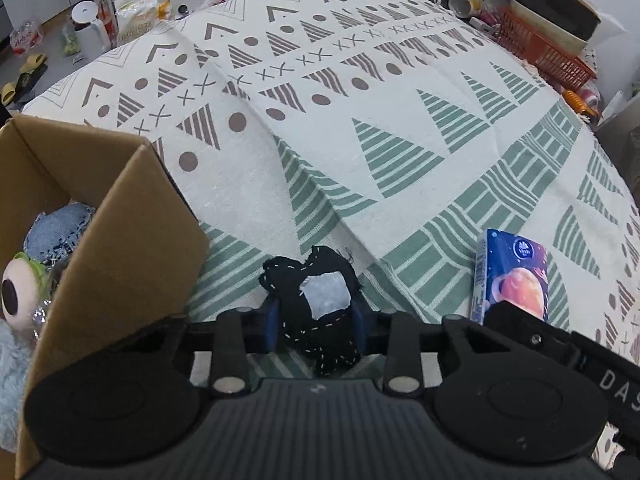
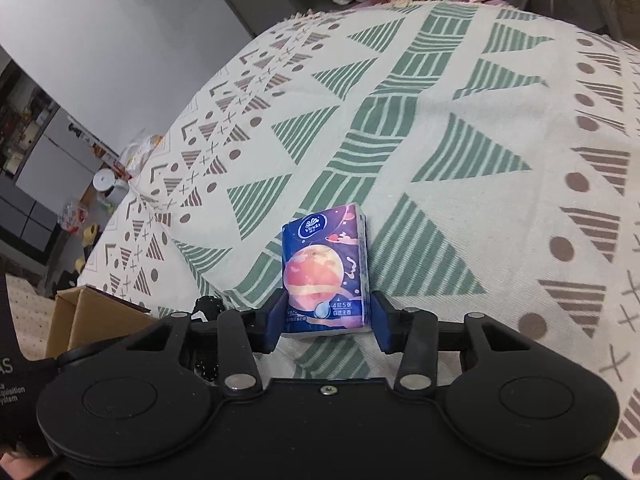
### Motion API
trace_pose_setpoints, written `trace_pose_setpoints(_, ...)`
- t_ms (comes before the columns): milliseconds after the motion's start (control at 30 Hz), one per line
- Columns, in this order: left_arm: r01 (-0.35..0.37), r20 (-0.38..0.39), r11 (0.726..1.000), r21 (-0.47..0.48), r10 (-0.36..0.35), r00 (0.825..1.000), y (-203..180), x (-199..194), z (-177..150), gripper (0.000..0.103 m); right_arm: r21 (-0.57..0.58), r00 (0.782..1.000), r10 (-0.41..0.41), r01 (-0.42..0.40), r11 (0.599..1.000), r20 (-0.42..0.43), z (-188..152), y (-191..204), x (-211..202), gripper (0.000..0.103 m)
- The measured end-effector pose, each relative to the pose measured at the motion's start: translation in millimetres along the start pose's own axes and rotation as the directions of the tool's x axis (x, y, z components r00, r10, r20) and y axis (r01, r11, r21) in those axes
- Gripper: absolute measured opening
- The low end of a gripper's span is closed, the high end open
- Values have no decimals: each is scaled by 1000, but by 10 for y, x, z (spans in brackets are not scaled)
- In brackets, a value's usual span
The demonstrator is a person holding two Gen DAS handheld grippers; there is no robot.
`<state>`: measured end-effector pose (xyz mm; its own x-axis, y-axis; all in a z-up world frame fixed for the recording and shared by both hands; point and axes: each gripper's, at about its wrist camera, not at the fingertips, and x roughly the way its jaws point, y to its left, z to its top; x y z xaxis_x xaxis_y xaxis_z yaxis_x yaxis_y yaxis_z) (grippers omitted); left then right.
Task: Organize soft objects
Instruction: 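Grasp the black lace patch with the left gripper while the right gripper grasps the blue tissue packet, then carry the lace patch and tissue packet over the box with both grippers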
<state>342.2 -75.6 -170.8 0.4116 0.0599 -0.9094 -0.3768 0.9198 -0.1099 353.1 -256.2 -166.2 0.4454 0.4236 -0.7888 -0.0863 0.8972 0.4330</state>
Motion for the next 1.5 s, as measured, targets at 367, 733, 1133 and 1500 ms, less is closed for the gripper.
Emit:
trace_pose_setpoints(367,86,66,996,32,-88,994,-9,-493,-32,33,107,991,9,-24,994,137,-76,-108,-648,43)
trace_pose_setpoints(733,174,136,983,58,-180,974,242,-1159,-53,33,144,955,3,-48,988,296,-352,16,-1328,43)
trace_pose_setpoints(1133,233,181,969,83,-245,952,683,-1668,-172,33,128,922,25,-80,988,386,-769,382,-1785,43)
trace_pose_setpoints(1500,265,213,959,101,-281,936,1115,-2028,-209,33,61,919,88,-120,991,384,-1050,874,-1853,43)
